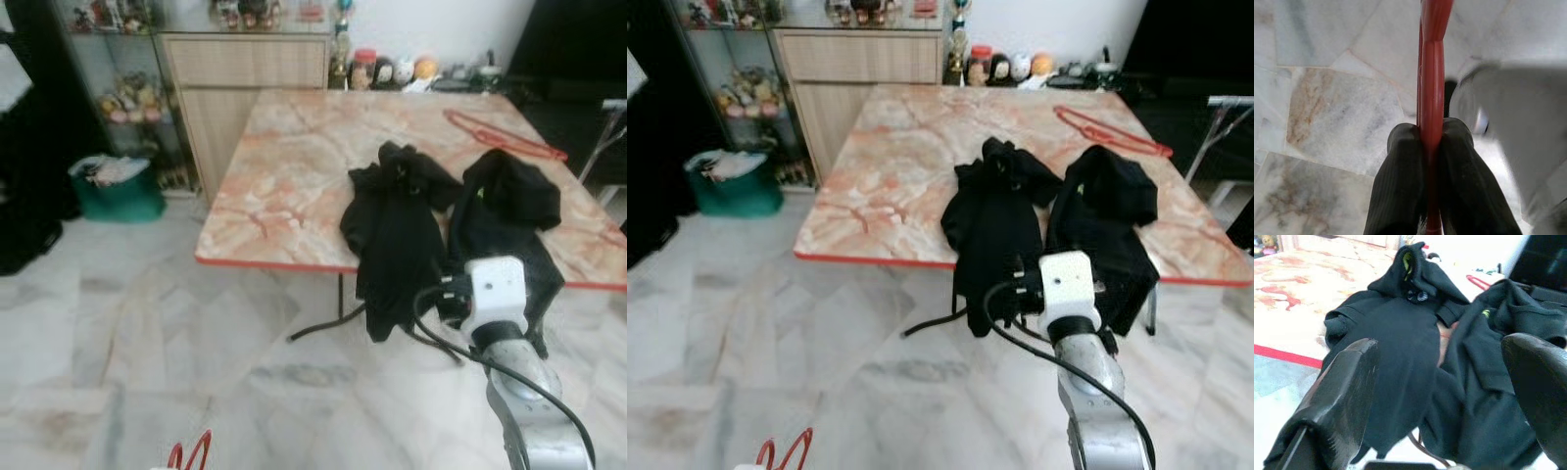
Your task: Hang hanger
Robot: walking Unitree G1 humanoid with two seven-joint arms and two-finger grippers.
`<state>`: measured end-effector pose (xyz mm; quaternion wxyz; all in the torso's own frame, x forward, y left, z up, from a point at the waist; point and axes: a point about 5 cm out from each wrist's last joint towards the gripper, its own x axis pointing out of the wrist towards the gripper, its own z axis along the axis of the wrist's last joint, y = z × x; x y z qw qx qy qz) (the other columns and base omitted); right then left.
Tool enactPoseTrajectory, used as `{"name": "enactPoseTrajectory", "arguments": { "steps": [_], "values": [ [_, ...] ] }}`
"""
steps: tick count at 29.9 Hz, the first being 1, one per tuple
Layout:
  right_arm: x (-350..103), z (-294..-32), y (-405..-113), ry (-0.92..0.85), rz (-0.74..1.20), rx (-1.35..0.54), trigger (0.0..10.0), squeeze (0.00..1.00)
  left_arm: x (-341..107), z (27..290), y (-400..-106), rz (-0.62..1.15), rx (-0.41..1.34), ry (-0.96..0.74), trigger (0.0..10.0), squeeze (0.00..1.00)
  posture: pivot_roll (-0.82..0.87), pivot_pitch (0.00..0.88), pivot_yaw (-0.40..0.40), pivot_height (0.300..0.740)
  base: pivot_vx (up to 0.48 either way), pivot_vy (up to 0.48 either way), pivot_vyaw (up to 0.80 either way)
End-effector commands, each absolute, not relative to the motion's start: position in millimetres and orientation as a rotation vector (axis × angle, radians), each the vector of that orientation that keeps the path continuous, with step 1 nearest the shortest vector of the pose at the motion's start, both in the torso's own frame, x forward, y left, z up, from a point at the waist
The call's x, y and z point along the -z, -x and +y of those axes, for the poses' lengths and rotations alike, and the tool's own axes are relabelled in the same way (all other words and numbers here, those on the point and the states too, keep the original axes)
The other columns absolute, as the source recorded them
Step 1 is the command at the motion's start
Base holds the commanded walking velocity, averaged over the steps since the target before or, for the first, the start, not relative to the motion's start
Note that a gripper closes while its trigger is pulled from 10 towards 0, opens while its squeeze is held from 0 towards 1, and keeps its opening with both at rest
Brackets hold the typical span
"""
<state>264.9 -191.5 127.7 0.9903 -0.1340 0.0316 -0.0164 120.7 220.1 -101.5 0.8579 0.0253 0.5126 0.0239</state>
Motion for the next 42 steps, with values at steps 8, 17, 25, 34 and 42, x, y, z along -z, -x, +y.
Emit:
{"name": "enactPoseTrajectory", "arguments": {
  "steps": [8, 17, 25, 34, 42],
  "values": [
    [-129, -185, -269, 0.252, 0.047, 0.008, 10.0, 0.0, 102, 218, -120, 1.089, -0.043, -0.081, 10.0, 0.0, 0.02, 0.0, -0.041, 0.74, -0.071, 0.0, 0.0],
    [-111, -186, -271, 0.226, 0.11, -0.018, 10.0, 0.0, 96, 228, -132, 1.03, -0.055, -0.11, 10.0, 0.0, 0.02, 0.0, -0.046, 0.74, 0.0, 0.0, 0.0],
    [-67, -197, -265, 0.155, 0.261, 0.015, 10.0, 0.0, 93, 224, -142, 0.998, -0.046, -0.107, 10.0, 0.0, 0.02, 0.0, -0.045, 0.74, 0.0, 0.0, 0.0],
    [16, -210, -237, 0.088, 0.577, 0.033, 10.0, 0.0, 94, 221, -141, 1.004, -0.054, -0.094, 10.0, 0.0, 0.02, 0.0, -0.039, 0.74, 0.0, 0.0, 0.0],
    [75, -214, -182, 0.094, 0.893, 0.061, 10.0, 0.0, 94, 222, -139, 1.011, -0.055, -0.095, 10.0, 0.0, 0.01, 0.0, -0.016, 0.74, 0.0, 0.0, 0.0]
  ]
}}
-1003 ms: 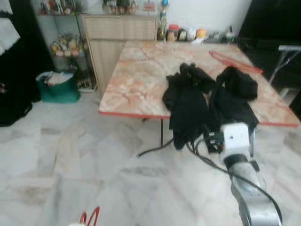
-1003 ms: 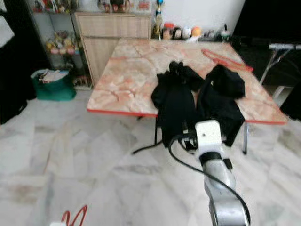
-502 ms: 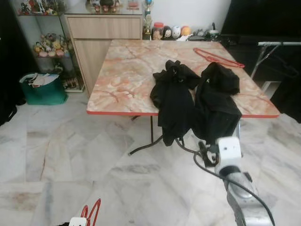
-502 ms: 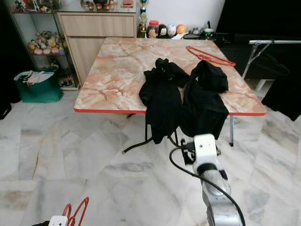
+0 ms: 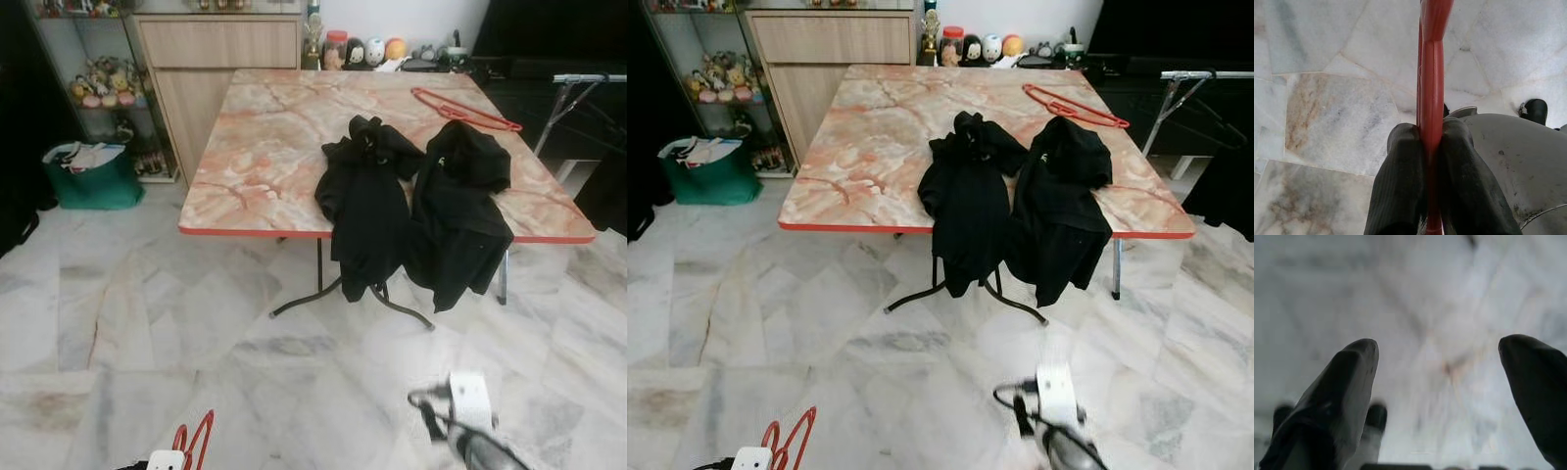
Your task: Hang hanger
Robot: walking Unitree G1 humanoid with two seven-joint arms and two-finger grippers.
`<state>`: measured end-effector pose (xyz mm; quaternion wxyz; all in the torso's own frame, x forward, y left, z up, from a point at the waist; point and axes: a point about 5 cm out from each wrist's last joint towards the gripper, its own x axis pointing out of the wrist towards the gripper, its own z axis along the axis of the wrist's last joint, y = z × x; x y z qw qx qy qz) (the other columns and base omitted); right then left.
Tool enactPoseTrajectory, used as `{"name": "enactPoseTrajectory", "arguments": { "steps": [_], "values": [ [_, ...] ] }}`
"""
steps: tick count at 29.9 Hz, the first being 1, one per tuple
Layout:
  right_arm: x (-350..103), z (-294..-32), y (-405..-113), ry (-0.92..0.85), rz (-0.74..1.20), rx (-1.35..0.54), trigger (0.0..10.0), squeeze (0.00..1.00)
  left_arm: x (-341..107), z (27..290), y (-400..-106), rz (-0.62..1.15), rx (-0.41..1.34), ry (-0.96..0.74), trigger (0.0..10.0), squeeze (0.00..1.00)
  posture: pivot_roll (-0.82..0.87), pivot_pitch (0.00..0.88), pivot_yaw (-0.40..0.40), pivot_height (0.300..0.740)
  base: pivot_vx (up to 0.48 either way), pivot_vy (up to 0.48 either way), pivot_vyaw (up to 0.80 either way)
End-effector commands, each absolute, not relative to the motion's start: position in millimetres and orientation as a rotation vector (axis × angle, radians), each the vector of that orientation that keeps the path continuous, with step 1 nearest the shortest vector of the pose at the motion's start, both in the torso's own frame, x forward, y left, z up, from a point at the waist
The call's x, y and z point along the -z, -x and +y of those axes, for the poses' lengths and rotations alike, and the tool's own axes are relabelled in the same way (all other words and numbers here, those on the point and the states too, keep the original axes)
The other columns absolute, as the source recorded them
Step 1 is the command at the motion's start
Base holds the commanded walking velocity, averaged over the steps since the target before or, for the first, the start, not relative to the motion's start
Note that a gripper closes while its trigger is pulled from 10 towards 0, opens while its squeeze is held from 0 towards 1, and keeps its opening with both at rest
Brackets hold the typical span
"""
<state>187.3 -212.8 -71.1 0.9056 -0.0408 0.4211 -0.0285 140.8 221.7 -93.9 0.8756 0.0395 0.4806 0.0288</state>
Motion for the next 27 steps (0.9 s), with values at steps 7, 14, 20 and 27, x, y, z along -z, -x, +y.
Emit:
{"name": "enactPoseTrajectory", "arguments": {
  "steps": [7, 14, 20, 27],
  "values": [
    [88, -214, -160, 0.118, 0.989, 0.072, 10.0, 0.0, 93, 221, -143, 1.001, -0.045, -0.095, 10.0, 0.0, 0.02, 0.0, -0.021, 0.74, 0.0, 0.0, 0.0],
    [87, -210, -166, 0.085, 0.962, 0.099, 10.0, 0.0, 94, 219, -142, 1.013, -0.02, -0.114, 10.0, 0.0, 0.0, 0.0, -0.011, 0.74, 0.0, -0.13, 0.0],
    [86, -209, -167, 0.096, 0.959, 0.066, 10.0, 0.0, 94, 219, -142, 1.011, -0.024, -0.109, 10.0, 0.0, 0.01, 0.0, -0.016, 0.74, 0.0, -0.33, 0.0],
    [85, -211, -170, 0.103, 0.942, 0.074, 10.0, 0.0, 95, 220, -138, 1.022, -0.027, -0.109, 10.0, 0.0, 0.01, 0.0, -0.014, 0.74, 0.0, -0.349, 0.0]
  ]
}}
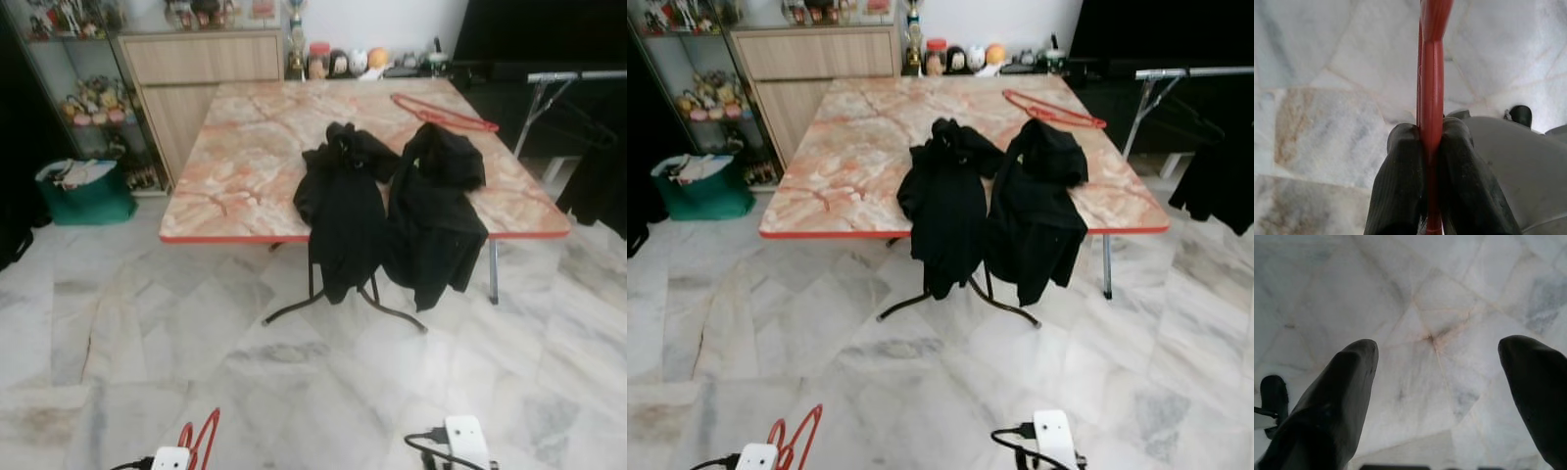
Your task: Hang hanger
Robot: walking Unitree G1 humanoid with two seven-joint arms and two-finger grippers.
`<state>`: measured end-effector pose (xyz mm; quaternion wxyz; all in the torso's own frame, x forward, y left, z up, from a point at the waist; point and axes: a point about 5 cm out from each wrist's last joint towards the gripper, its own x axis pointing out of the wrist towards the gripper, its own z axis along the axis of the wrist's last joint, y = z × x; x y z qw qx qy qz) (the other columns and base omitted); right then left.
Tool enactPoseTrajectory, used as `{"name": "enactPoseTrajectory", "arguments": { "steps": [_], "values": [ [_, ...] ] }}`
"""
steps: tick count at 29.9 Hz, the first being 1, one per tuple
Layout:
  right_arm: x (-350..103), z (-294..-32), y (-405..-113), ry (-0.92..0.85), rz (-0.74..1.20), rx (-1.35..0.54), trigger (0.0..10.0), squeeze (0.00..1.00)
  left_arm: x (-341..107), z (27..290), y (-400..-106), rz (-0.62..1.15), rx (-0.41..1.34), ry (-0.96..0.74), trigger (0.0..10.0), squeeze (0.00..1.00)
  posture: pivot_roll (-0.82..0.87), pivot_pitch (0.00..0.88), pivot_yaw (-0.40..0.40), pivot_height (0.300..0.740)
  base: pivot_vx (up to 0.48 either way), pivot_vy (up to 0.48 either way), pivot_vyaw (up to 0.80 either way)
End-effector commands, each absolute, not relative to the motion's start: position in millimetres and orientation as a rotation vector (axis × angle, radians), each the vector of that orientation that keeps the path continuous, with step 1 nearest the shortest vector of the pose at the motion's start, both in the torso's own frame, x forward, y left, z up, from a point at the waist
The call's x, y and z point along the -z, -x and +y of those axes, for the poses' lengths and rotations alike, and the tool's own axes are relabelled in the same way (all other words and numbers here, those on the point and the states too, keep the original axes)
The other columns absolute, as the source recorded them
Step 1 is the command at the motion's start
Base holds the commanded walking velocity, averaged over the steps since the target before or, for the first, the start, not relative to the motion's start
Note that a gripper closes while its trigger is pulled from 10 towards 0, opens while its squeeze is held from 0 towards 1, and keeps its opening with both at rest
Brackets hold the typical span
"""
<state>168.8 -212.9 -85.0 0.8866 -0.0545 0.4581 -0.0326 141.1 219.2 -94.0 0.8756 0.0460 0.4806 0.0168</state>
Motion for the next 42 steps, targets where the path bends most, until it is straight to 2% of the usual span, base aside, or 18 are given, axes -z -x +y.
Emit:
{"name": "enactPoseTrajectory", "arguments": {
  "steps": [1, 18, 42],
  "values": [
    [84.6, -210.7, -170.4, 0.103, 0.942, 0.074, 10.0, 0.0, 95.1, 220.3, -138.4, 1.022, -0.027, -0.109, 10.0, 0.0, 0.01, 0.0, -0.014, 0.74, 0.0, -0.364, 0.0],
    [85.4, -211.1, -169.0, 0.109, 0.949, 0.084, 10.0, 0.0, 96.1, 220.1, -135.8, 1.031, -0.019, -0.112, 10.0, 0.0, 0.01, 0.0, -0.014, 0.74, 0.0, -0.308, 0.0],
    [85.7, -207.8, -170.1, 0.1, 0.95, 0.079, 10.0, 0.0, 95.4, 220.7, -137.6, 1.03, -0.01, -0.115, 10.0, 0.0, 0.0, 0.0, -0.003, 0.74, 0.0, -0.213, 0.0]
  ]
}}
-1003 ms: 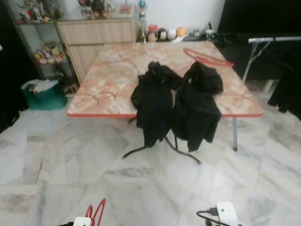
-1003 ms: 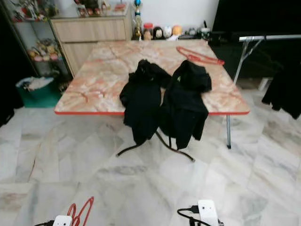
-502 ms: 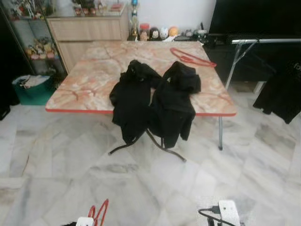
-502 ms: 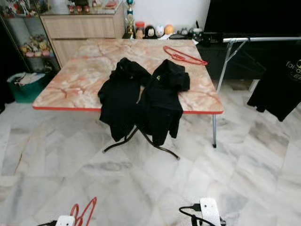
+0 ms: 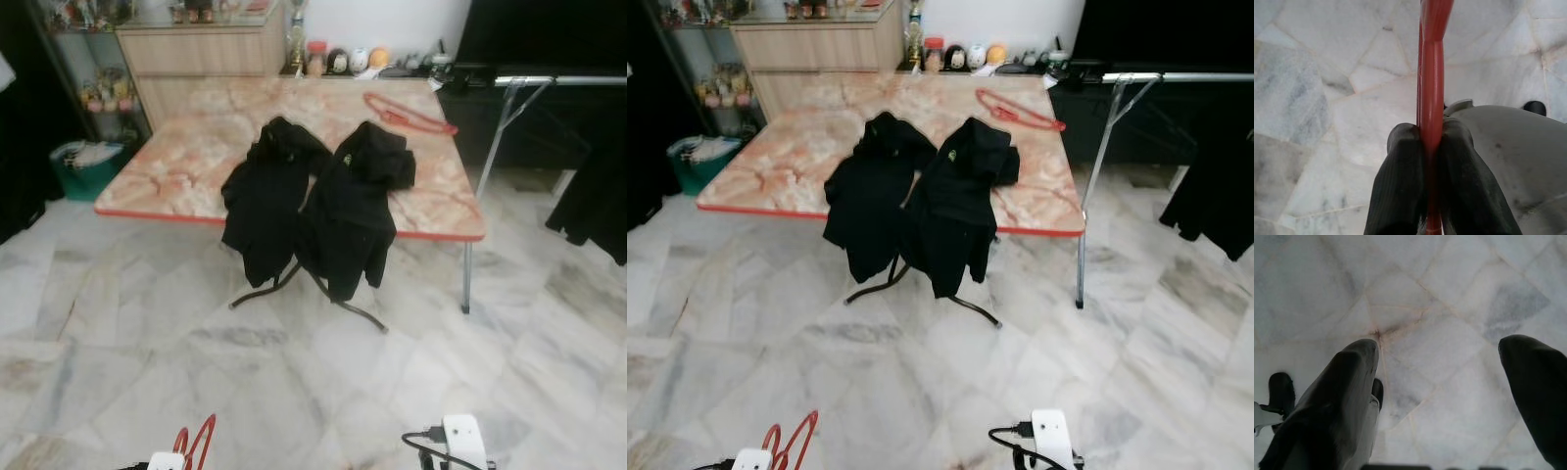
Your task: Hang hanger
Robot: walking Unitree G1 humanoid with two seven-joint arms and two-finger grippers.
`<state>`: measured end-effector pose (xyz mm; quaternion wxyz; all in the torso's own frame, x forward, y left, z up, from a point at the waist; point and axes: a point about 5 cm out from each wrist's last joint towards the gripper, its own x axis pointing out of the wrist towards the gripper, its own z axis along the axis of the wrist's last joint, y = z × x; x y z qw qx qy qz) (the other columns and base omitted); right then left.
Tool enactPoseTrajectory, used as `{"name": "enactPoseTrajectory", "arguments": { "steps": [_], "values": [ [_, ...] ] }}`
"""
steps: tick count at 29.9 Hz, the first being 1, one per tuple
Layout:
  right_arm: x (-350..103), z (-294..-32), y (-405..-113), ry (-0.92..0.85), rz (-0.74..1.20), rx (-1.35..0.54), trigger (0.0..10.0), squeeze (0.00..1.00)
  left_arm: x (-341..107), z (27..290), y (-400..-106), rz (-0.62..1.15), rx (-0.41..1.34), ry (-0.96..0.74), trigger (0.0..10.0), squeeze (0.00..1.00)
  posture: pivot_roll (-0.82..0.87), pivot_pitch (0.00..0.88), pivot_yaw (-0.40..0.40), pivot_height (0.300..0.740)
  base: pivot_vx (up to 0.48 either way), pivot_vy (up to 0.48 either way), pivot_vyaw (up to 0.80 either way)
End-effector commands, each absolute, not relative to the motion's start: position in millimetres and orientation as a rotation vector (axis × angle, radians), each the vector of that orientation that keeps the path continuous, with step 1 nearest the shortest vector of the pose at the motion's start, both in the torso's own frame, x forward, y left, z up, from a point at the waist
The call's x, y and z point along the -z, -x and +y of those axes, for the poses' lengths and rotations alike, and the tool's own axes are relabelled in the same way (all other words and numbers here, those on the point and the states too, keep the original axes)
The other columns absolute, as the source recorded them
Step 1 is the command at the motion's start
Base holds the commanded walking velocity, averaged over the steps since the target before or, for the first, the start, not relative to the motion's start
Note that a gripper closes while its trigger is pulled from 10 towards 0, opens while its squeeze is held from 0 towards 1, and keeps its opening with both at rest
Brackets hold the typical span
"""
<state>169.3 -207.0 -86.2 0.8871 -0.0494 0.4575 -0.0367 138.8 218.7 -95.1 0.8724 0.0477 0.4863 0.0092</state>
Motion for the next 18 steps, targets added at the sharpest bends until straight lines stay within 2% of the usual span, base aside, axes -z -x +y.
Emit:
{"name": "enactPoseTrajectory", "arguments": {
  "steps": [1, 18],
  "values": [
    [85.7, -207.8, -170.1, 0.1, 0.95, 0.079, 10.0, 0.0, 95.4, 220.7, -137.6, 1.03, -0.01, -0.115, 10.0, 0.0, 0.0, 0.0, -0.003, 0.74, 0.0, -0.244, 0.0],
    [85.4, -209.2, -170.6, 0.111, 0.953, 0.066, 10.0, 0.0, 96.5, 219.4, -135.4, 1.037, -0.011, -0.112, 10.0, 0.0, 0.0, 0.0, -0.01, 0.74, 0.0, -0.247, 0.0]
  ]
}}
